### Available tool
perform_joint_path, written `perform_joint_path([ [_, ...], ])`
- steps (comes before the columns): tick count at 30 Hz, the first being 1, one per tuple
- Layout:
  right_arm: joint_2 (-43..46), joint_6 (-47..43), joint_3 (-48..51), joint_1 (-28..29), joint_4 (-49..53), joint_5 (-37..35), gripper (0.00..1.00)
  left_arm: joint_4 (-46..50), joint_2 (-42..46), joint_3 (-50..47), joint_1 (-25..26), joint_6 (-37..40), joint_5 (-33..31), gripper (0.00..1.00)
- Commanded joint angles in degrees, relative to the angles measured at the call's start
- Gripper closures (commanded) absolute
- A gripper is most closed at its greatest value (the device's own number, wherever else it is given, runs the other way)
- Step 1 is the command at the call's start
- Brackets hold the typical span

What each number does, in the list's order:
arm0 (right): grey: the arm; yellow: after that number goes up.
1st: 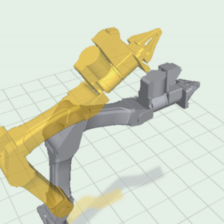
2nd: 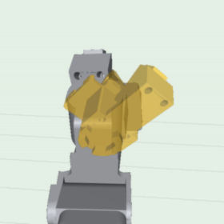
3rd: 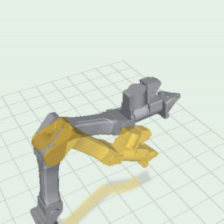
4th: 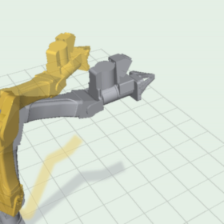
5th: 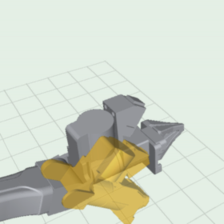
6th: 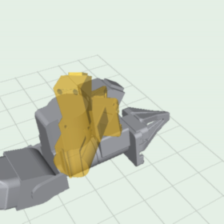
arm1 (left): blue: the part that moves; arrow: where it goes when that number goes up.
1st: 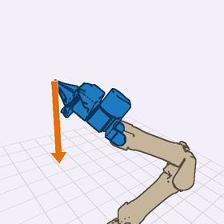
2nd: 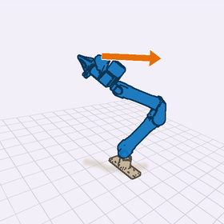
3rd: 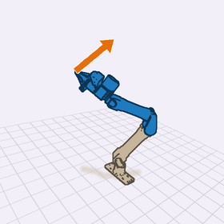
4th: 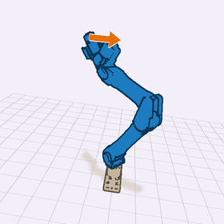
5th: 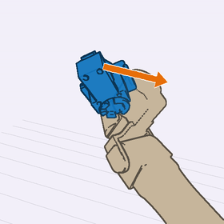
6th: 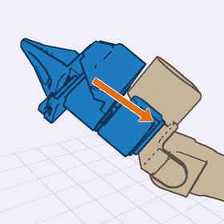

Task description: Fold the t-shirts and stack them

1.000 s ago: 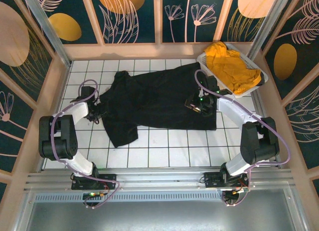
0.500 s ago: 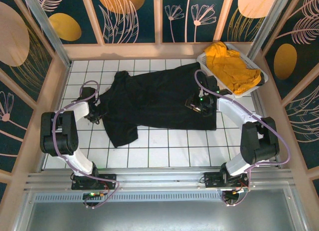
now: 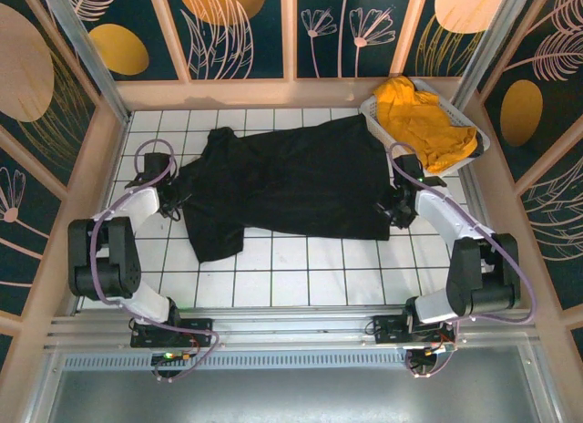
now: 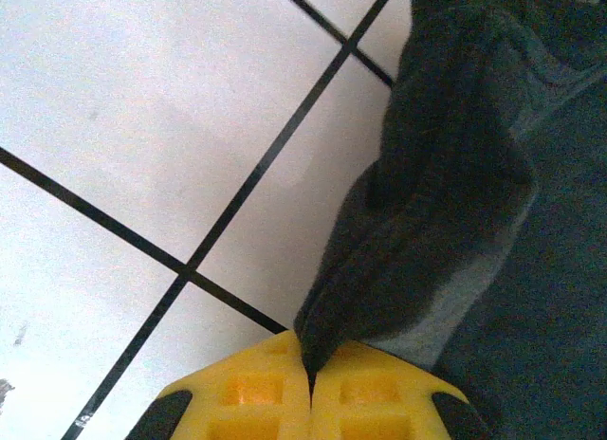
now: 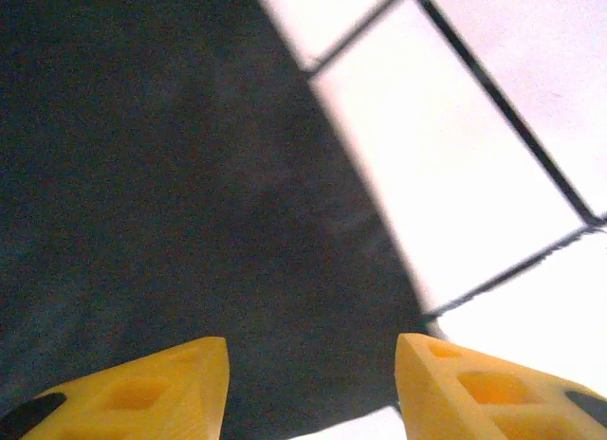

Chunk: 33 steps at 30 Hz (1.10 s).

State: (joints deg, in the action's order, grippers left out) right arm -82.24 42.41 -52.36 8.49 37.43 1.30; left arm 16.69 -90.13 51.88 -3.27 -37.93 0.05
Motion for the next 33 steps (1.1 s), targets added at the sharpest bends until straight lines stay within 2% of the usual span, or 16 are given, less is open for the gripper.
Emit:
perform_joint_path([
  [1,-1.69,3.51,2.48,-1.02,4.85,-2.59,0.49,0.23,1.21,-1.3,0.02,-3.63,-1.75,1.0],
  [5,-2.47,3.24,3.18,-0.42,3.39,0.63,0.48,0.19,1.05,-1.33,0.02,-3.87,-0.68,1.0],
  [11,-2.13,1.9,4.45,0.43,6.74,2.74,0.48,0.06,1.09,-1.27,0.03,-3.81,-0.34,1.0],
  [22,-5.48,2.8,5.25,0.3,0.07,6.21,0.51,0.1,0.92,-1.12,0.02,-3.53,0.56,1.0],
  [29,-8.99,3.73,5.62,0.07,-4.12,6.7,0.7,0.1,1.01,-0.21,0.08,-3.73,1.09,1.0],
  [33,-9.23,2.9,3.23,0.04,-6.42,5.57,0.95,0.27,1.07,0.83,0.02,-5.0,1.85,1.0],
])
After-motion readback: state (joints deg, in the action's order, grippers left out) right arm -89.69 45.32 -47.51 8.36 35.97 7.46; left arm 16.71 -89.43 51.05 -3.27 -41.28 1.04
